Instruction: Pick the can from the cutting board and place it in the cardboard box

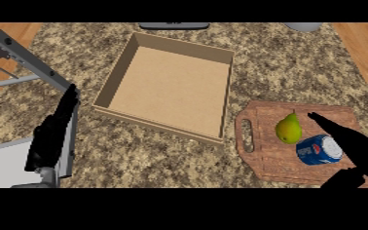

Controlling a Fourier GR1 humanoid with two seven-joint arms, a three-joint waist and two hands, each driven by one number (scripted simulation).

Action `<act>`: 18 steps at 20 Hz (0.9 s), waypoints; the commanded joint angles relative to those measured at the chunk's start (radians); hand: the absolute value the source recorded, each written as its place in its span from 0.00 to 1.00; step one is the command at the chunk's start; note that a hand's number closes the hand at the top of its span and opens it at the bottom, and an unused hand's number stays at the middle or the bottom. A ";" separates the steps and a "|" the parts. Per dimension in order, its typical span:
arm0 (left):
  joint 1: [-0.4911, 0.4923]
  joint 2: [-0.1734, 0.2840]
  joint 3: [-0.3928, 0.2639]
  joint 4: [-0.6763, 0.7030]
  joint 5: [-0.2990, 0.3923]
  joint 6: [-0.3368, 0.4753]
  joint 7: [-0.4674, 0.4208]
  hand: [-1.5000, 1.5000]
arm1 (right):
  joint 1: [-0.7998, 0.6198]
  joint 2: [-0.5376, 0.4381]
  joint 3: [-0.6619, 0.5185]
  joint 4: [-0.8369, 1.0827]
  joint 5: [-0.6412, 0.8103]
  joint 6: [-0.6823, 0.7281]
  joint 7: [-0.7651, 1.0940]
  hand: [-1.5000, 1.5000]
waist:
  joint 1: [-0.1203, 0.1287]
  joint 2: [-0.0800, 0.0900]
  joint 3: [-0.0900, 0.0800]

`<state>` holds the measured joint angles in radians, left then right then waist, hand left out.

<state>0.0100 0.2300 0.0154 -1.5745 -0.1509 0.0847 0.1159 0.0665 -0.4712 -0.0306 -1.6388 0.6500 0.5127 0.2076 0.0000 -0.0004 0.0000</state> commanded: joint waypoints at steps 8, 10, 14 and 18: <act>-0.001 -0.023 0.034 0.029 -0.036 -0.021 -0.040 0.50 | -0.025 0.104 0.027 0.070 0.083 -0.014 -0.040 1.00 | 0.001 0.000 0.000; -0.011 -0.039 0.018 0.015 -0.042 -0.018 -0.009 0.50 | -0.030 0.062 0.025 0.129 0.166 -0.134 -0.141 1.00 | 0.001 0.000 0.000; -0.024 -0.016 0.053 0.058 -0.018 -0.048 -0.035 0.50 | -0.022 0.064 0.029 0.108 0.252 -0.251 -0.141 1.00 | -0.001 0.000 0.000; -0.048 -0.035 0.007 0.025 -0.033 -0.050 -0.023 0.50 | -0.318 -0.006 0.087 0.285 0.277 -0.203 -0.266 1.00 | 0.062 0.015 0.003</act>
<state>-0.0041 0.2001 0.0388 -1.5495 -0.1797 0.0443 0.0828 -0.0795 -0.4483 0.0041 -1.4637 0.8769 0.3195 0.0181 0.0209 0.0033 -0.0002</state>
